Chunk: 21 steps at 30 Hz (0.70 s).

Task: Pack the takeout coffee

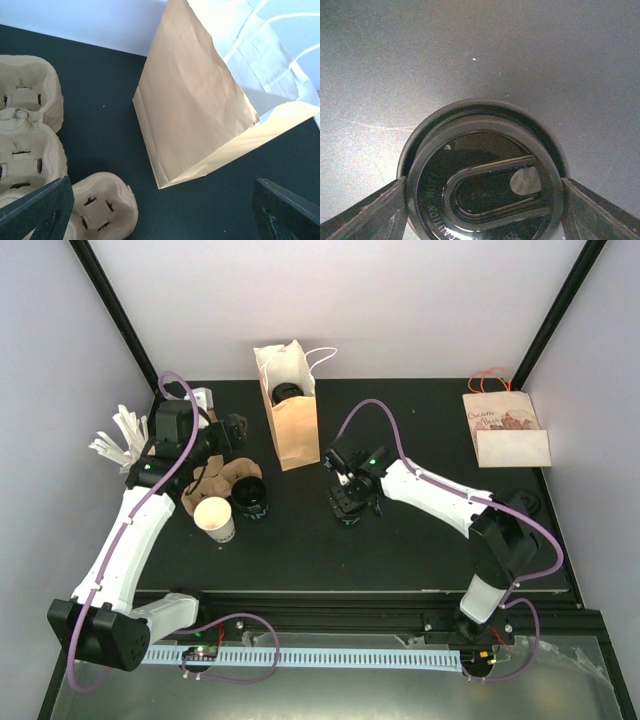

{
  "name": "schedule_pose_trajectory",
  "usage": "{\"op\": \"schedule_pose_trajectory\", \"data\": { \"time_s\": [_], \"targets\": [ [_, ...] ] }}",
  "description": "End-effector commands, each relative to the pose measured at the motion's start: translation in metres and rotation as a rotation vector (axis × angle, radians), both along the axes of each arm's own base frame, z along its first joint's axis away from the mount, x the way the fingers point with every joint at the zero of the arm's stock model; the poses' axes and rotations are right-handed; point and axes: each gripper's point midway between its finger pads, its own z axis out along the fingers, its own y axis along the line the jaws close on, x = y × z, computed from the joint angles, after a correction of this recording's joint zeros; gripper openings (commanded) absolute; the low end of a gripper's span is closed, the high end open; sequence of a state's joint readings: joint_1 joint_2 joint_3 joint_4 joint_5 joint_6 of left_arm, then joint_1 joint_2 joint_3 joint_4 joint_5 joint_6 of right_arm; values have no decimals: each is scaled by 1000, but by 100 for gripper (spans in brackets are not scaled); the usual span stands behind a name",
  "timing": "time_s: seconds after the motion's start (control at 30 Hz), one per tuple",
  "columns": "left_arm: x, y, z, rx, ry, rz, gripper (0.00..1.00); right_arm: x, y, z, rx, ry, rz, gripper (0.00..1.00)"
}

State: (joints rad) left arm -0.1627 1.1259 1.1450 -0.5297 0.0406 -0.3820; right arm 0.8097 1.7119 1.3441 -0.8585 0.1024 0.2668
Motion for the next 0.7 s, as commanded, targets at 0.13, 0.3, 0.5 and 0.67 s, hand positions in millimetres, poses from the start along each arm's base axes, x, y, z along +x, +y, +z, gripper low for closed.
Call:
{"op": "schedule_pose_trajectory", "data": {
  "time_s": [0.13,0.3,0.5,0.67],
  "targets": [
    [7,-3,3,-22,-7,-16,99,2,4,0,-39,-9,24,79],
    [13,-2,6,-46,4,-20,99,5,3,5,-45,-31,17,74],
    [24,-9,23,-49,-36,-61,99,12,7,56,69,-155,9,74],
    [47,-25,45,-83,-111,-141,99,28,11,111,172,-336,7,73]
  ]
}}
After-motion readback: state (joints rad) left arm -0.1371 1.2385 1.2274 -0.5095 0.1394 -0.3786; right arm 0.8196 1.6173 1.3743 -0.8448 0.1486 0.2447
